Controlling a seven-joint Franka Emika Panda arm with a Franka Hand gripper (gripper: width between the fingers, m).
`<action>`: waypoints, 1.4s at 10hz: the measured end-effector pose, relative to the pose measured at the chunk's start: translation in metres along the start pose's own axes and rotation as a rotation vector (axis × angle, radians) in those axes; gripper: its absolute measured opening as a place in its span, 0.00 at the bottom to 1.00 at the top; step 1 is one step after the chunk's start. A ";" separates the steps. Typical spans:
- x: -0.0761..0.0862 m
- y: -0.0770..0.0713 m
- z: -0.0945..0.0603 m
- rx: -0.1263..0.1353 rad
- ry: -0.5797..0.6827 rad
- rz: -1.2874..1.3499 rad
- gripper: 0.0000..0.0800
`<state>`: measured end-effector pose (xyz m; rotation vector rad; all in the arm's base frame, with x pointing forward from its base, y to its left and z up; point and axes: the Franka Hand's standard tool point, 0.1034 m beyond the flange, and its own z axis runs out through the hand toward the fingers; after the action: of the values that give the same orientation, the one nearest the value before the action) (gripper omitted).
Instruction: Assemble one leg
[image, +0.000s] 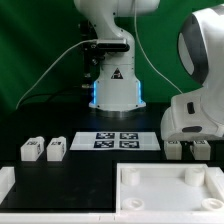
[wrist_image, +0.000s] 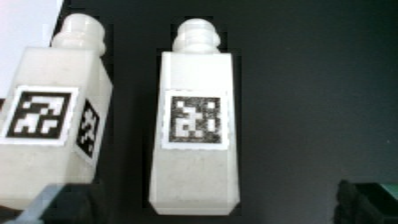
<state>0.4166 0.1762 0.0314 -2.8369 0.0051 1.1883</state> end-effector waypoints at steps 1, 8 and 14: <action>0.000 -0.001 0.002 -0.002 -0.004 0.002 0.81; -0.003 -0.003 0.036 -0.019 -0.036 0.001 0.81; -0.003 -0.003 0.036 -0.019 -0.036 0.000 0.36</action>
Offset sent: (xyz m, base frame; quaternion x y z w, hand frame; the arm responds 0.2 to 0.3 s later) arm -0.0190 0.0069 -0.0169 -0.0140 -0.0086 0.0175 0.9997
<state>0.3888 0.1815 0.0089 -2.8311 -0.0084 1.2457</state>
